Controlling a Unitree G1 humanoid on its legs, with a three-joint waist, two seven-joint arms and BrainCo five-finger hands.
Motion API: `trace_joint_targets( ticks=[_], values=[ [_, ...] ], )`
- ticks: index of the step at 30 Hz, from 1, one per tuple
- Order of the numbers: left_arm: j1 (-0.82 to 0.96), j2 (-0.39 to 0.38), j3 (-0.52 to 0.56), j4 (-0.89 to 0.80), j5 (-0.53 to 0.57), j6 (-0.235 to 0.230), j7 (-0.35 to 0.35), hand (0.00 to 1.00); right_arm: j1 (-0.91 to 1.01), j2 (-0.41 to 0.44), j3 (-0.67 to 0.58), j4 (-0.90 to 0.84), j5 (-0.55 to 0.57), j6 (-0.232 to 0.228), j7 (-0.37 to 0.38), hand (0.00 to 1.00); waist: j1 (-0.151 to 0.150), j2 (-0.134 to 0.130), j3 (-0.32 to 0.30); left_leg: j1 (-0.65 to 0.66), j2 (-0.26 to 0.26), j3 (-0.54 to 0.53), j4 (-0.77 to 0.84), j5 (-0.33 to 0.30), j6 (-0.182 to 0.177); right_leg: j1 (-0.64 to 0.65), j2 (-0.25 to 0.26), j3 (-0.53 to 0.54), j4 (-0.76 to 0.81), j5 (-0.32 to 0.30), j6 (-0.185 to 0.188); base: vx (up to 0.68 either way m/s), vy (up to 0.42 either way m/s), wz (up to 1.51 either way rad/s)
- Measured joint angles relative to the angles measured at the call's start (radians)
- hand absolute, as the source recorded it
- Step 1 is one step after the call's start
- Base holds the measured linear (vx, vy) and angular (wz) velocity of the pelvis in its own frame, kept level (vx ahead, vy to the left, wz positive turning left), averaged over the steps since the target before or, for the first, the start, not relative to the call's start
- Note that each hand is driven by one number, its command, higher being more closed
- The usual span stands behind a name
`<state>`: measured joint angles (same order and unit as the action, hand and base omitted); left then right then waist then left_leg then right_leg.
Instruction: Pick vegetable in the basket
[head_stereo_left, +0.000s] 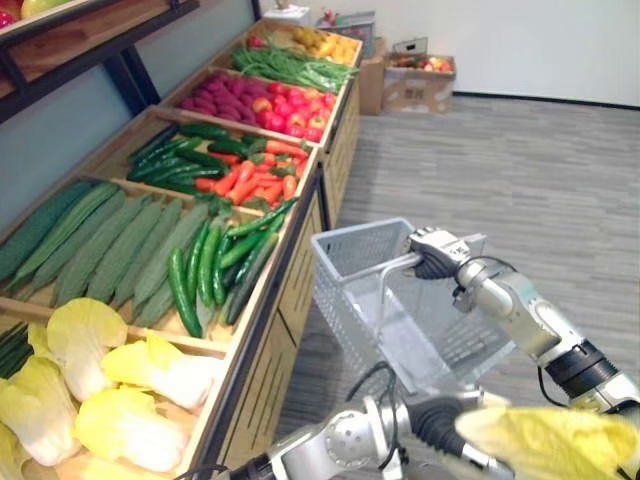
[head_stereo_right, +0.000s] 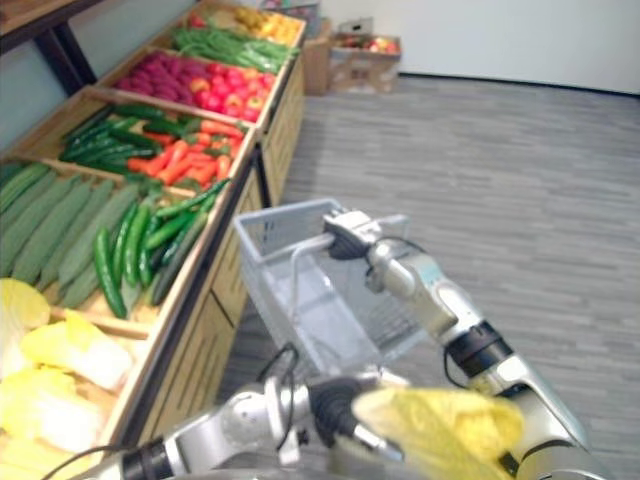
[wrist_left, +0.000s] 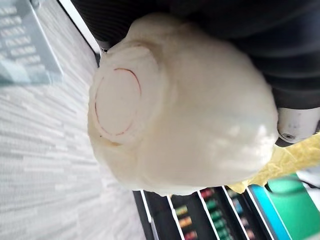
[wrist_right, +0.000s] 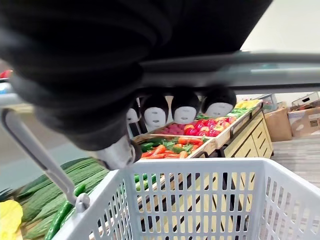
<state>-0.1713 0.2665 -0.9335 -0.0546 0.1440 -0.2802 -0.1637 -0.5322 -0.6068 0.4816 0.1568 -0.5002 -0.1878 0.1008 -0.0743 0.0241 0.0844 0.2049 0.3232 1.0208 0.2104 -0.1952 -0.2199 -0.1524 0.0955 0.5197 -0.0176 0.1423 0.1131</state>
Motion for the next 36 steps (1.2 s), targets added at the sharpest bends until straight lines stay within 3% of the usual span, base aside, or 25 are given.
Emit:
trace_joint_targets(
  ticks=[5, 13, 17, 26, 36],
  values=[
    [-0.001, -0.073, 0.041, 0.068, 0.023, 0.033, 0.007, 1.0, 0.057, 0.001, -0.015, 0.003, -0.001, 0.003, 0.023, 1.0, 0.002, 0.0, 0.002, -0.012, -0.027, -0.035, -0.036, 0.019, 0.013, -0.002, -0.022, -0.02, -0.003, -0.001, 0.001, -0.04, -0.018, 0.18],
    [-0.002, -0.117, 0.089, 0.128, 0.045, 0.052, 0.033, 1.0, 0.078, -0.003, -0.045, 0.053, -0.001, 0.009, 0.051, 1.0, -0.002, -0.001, 0.002, -0.026, -0.061, -0.073, -0.074, 0.036, 0.029, -0.003, -0.048, -0.034, -0.017, -0.003, 0.004, -0.04, -0.015, 0.1],
    [-0.005, -0.12, 0.114, 0.135, 0.119, 0.051, 0.046, 1.0, 0.082, -0.003, -0.045, 0.082, -0.002, 0.013, 0.059, 1.0, -0.002, -0.001, 0.002, -0.025, -0.078, -0.079, -0.098, 0.044, 0.036, -0.003, -0.057, -0.037, -0.022, -0.001, 0.001, -0.02, -0.006, 0.04],
    [-0.065, -0.151, 0.158, 0.271, 0.348, 0.044, 0.142, 1.0, 0.083, -0.001, -0.045, 0.096, -0.002, 0.01, 0.059, 1.0, -0.003, -0.001, 0.002, -0.025, -0.106, -0.094, -0.133, 0.054, 0.046, -0.002, -0.073, -0.04, -0.027, -0.001, 0.001, -0.03, -0.014, 0.03],
    [-0.085, -0.151, 0.179, 0.402, 0.468, 0.051, 0.16, 1.0, 0.083, -0.001, -0.044, 0.093, 0.0, 0.002, 0.059, 1.0, -0.005, -0.002, 0.003, -0.018, -0.115, -0.094, -0.141, 0.056, 0.047, -0.006, -0.072, -0.029, -0.03, -0.001, 0.001, -0.03, -0.032, -0.03]
  ],
)
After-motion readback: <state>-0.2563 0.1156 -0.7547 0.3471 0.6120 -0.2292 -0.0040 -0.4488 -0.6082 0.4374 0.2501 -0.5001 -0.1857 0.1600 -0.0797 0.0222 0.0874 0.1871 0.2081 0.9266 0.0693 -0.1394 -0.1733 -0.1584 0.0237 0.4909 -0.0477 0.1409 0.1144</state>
